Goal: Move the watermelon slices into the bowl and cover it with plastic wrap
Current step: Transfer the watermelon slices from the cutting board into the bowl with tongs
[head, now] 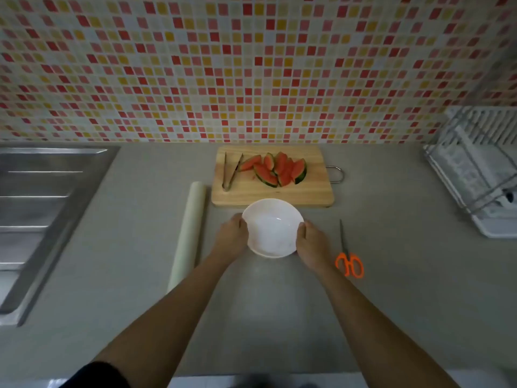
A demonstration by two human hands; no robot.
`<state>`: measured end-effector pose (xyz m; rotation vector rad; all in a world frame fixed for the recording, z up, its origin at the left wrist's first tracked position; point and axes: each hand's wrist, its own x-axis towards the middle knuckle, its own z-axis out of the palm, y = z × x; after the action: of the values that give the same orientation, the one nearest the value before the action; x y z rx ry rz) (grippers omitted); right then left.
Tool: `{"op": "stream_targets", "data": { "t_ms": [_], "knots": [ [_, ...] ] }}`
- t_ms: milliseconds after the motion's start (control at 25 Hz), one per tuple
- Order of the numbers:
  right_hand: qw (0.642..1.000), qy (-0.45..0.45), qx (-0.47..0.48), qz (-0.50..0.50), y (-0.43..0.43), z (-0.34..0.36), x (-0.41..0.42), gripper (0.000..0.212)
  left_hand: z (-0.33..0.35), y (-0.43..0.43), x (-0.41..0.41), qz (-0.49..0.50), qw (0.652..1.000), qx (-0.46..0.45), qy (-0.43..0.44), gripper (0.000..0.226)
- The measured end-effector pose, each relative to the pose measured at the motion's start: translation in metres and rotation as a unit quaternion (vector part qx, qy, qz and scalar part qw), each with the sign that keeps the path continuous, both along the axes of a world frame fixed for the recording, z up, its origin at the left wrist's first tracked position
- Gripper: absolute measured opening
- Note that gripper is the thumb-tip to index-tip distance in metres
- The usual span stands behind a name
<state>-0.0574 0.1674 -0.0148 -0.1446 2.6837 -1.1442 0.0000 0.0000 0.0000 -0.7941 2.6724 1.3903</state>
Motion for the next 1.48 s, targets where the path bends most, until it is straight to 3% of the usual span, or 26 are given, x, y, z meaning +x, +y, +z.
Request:
{"op": "stream_targets", "data": {
  "t_ms": [200, 360, 480, 560, 680, 760, 880, 1000, 1120, 1360, 1480],
  "knots": [
    [1.0, 0.003, 0.017, 0.005, -0.002, -0.006, -0.018, 0.037, -0.009, -0.006, -0.017, -0.01, 1.0, 0.002, -0.011, 0.04],
    [1.0, -0.002, -0.028, -0.004, 0.001, -0.011, -0.016, 0.035, -0.013, -0.006, -0.018, -0.014, 1.0, -0.002, -0.011, 0.04],
    [0.999, -0.005, -0.031, -0.018, 0.0, -0.019, -0.018, 0.034, -0.011, -0.028, -0.043, 0.023, 0.989, -0.148, -0.013, 0.046],
    [0.999, -0.002, -0.031, -0.029, -0.001, -0.023, -0.019, 0.033, -0.01, -0.051, -0.07, 0.009, 0.96, -0.28, -0.017, 0.042],
    [0.998, 0.007, -0.035, -0.042, -0.001, -0.03, -0.02, 0.033, -0.013, -0.081, -0.112, -0.016, 0.929, -0.36, -0.08, 0.045],
    [0.998, 0.012, -0.032, -0.043, 0.0, -0.033, -0.021, 0.033, -0.018, -0.086, -0.129, -0.021, 0.927, -0.354, -0.123, 0.048],
    [0.999, 0.011, -0.026, -0.037, 0.001, -0.036, -0.023, 0.034, -0.018, -0.083, -0.139, -0.012, 0.938, -0.314, -0.147, 0.034],
    [0.999, 0.016, -0.032, -0.033, 0.0, -0.036, -0.024, 0.032, -0.009, -0.09, -0.142, 0.02, 0.965, -0.236, -0.11, 0.042],
    [0.999, 0.018, -0.032, -0.032, 0.0, -0.037, -0.025, 0.032, 0.008, -0.109, -0.145, -0.009, 0.974, -0.209, -0.087, 0.033],
    [0.999, 0.005, -0.03, -0.025, 0.002, -0.036, -0.026, 0.031, 0.015, -0.146, -0.128, -0.164, 0.937, -0.303, -0.058, 0.036],
    [0.999, 0.009, -0.029, -0.021, 0.001, -0.036, -0.026, 0.033, 0.002, -0.142, -0.129, -0.193, 0.926, -0.316, -0.076, 0.037]
  ]
}}
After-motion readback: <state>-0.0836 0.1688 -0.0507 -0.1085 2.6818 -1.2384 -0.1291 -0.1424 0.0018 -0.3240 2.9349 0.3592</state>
